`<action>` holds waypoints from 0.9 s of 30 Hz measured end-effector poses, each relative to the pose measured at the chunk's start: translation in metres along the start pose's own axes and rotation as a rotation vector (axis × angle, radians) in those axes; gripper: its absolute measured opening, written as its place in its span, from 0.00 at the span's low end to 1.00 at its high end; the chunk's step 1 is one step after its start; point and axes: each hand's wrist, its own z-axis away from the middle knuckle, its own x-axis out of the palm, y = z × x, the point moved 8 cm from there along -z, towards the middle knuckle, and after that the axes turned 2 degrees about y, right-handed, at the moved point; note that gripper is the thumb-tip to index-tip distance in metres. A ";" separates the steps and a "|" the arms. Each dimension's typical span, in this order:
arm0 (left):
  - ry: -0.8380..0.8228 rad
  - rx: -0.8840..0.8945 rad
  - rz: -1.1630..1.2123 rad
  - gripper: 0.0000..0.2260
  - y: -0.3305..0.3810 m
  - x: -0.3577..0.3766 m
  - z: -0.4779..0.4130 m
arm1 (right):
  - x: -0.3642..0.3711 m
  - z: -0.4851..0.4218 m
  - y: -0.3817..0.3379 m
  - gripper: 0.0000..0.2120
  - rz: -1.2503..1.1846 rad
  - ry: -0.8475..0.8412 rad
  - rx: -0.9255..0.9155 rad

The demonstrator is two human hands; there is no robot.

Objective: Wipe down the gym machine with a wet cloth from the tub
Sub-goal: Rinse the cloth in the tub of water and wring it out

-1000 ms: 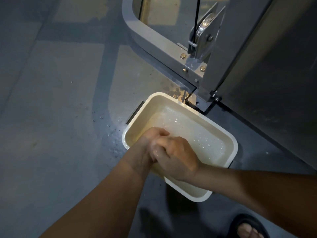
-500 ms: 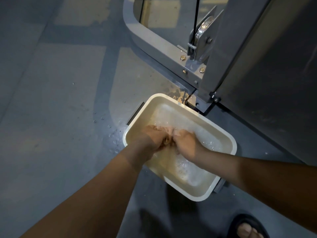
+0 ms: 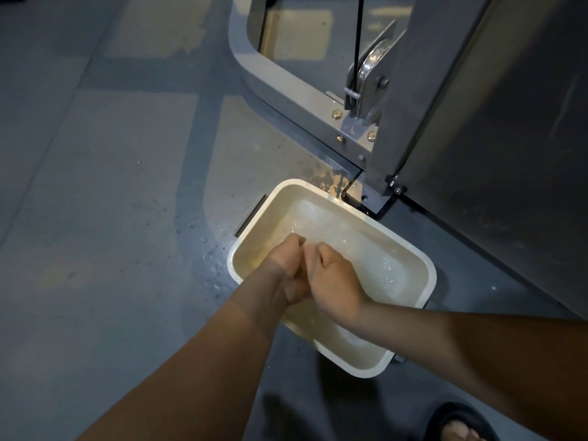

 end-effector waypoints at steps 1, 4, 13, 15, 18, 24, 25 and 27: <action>-0.048 0.026 -0.016 0.19 0.003 0.003 -0.001 | -0.003 0.005 -0.009 0.17 0.012 0.011 -0.082; -0.055 0.049 0.005 0.20 0.005 -0.001 -0.002 | -0.010 0.018 -0.031 0.22 0.142 0.048 -0.323; -0.048 -0.086 0.323 0.27 -0.015 0.010 0.001 | -0.024 -0.003 -0.026 0.15 0.683 0.110 -0.590; -0.028 -0.121 0.382 0.22 -0.015 0.010 0.000 | -0.032 -0.022 -0.002 0.12 0.703 0.098 -0.398; 0.048 -0.140 0.362 0.23 -0.012 0.007 0.003 | -0.034 -0.031 0.023 0.20 0.453 0.103 -0.070; -0.046 -0.185 0.228 0.17 -0.021 0.009 0.014 | -0.001 0.007 -0.007 0.16 0.480 -0.112 -0.192; -0.060 -0.170 0.235 0.17 -0.018 0.006 0.014 | -0.003 0.014 -0.018 0.16 0.465 -0.087 -0.309; -0.043 -0.143 0.171 0.16 -0.012 -0.002 0.012 | -0.006 0.031 -0.043 0.20 0.445 -0.002 -0.565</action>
